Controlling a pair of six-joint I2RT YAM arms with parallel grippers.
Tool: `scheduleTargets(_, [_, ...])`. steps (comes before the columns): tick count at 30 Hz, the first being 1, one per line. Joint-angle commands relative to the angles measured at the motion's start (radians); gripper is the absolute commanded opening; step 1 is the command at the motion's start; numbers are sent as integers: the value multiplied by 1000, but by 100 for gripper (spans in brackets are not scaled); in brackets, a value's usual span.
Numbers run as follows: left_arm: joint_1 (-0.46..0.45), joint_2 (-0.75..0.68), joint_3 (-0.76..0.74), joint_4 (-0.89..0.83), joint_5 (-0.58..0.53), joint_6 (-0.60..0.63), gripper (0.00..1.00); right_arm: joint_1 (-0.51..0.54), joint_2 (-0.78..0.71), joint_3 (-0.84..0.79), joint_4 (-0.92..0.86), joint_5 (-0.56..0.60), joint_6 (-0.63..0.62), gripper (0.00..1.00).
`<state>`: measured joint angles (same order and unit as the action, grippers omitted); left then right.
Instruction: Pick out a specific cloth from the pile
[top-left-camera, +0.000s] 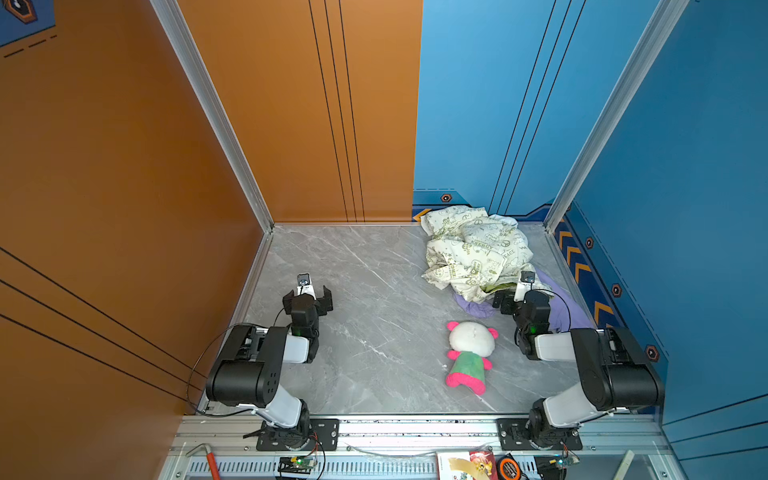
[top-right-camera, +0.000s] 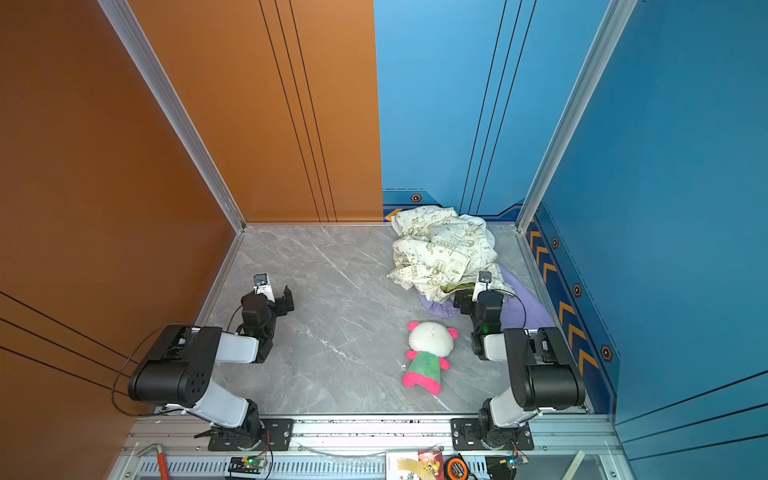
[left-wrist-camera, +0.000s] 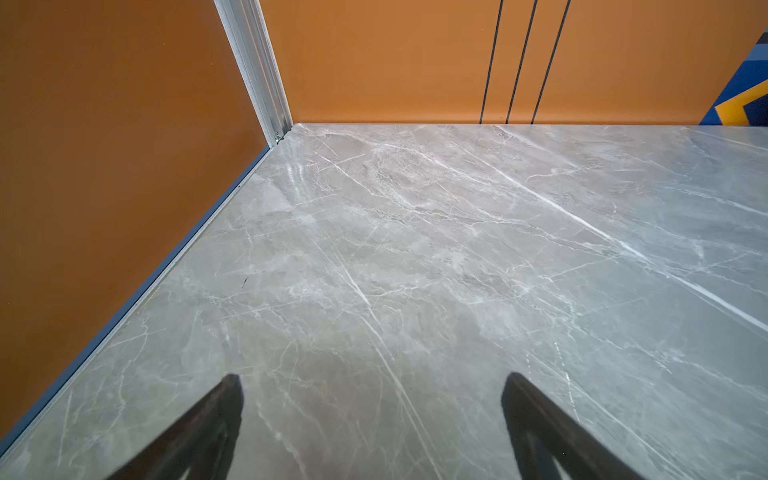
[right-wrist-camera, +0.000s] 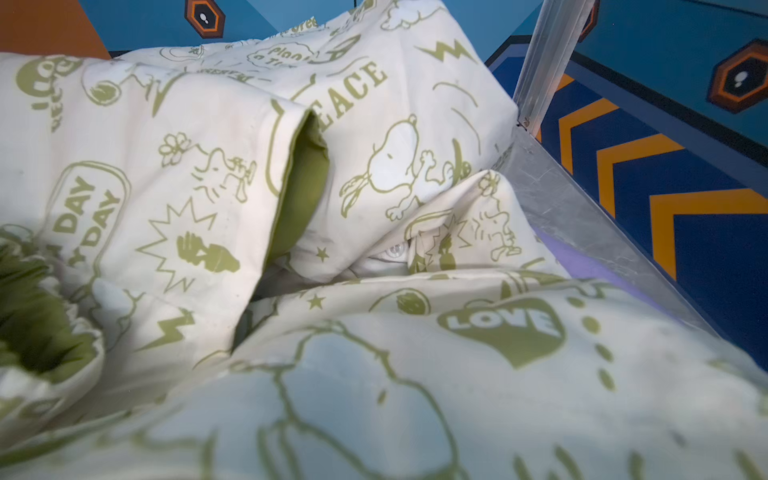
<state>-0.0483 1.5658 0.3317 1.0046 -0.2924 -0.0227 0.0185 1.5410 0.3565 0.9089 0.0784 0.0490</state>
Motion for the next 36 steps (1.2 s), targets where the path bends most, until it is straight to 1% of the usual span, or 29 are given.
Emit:
scheduleTargets(1, [-5, 5, 18, -6, -11, 10, 98, -2, 6, 16, 1, -2, 8, 100])
scheduleTargets(22, [-7, 6, 18, -6, -11, 12, 98, -2, 7, 16, 0, -4, 7, 100])
scheduleTargets(24, [-9, 6, 22, -12, 4, 21, 98, -2, 5, 16, 0, -3, 6, 100])
scheduleTargets(27, [-9, 5, 34, -43, 59, 40, 98, -3, 6, 18, -1, -5, 9, 100])
scheduleTargets(36, [1, 5, 38, -47, 64, 28, 98, -5, 7, 20, -3, -10, 12, 100])
